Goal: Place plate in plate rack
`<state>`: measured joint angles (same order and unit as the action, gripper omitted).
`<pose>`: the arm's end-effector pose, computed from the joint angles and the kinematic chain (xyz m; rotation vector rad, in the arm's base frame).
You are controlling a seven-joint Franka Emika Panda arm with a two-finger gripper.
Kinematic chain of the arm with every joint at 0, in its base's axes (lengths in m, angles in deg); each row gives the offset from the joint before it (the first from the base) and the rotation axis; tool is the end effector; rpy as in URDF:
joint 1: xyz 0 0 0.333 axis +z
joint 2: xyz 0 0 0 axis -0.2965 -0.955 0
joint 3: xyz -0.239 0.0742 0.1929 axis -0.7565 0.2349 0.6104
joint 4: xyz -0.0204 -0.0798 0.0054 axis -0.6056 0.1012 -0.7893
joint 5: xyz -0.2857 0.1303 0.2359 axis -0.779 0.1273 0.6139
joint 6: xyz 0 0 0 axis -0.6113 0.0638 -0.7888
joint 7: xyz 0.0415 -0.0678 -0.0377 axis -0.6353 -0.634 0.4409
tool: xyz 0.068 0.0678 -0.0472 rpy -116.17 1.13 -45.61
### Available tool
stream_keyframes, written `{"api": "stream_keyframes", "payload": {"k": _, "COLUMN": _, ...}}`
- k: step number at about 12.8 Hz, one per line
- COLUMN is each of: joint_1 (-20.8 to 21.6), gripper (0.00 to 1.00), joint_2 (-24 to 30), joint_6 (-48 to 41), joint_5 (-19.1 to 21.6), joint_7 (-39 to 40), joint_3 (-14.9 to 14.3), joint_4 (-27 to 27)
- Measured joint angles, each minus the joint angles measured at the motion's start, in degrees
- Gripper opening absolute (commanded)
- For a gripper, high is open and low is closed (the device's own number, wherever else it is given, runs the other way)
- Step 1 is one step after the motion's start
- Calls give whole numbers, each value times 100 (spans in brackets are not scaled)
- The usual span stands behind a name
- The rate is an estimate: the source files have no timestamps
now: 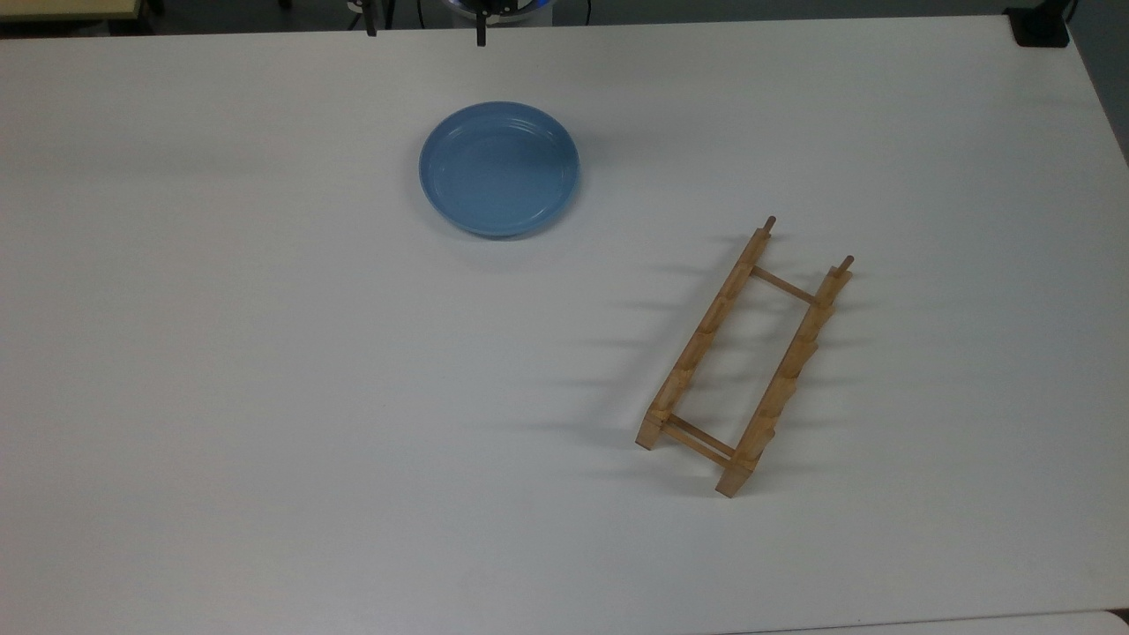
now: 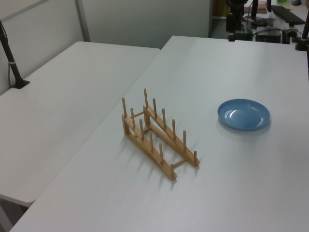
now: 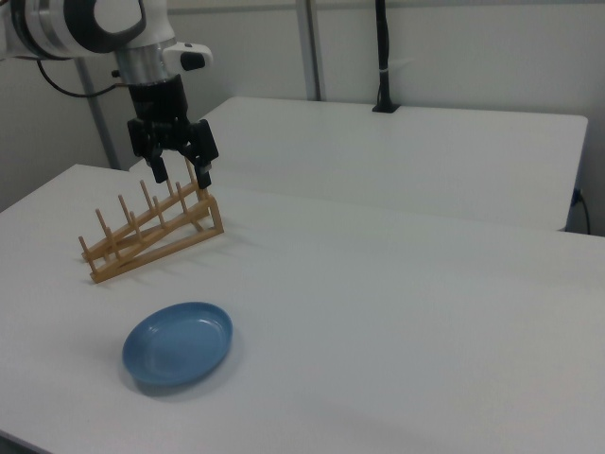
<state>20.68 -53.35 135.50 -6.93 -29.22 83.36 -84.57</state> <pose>0.5565 0.0061 0.6064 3.0552 -0.0112 -0.0791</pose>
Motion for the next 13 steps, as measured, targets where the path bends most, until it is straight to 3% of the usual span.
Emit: {"api": "stream_keyframes", "payload": {"k": 13, "joint_1": -6, "gripper": 100, "joint_2": -12, "joint_6": -13, "joint_5": 0, "joint_7": 147, "joint_3": 0, "joint_4": -42}}
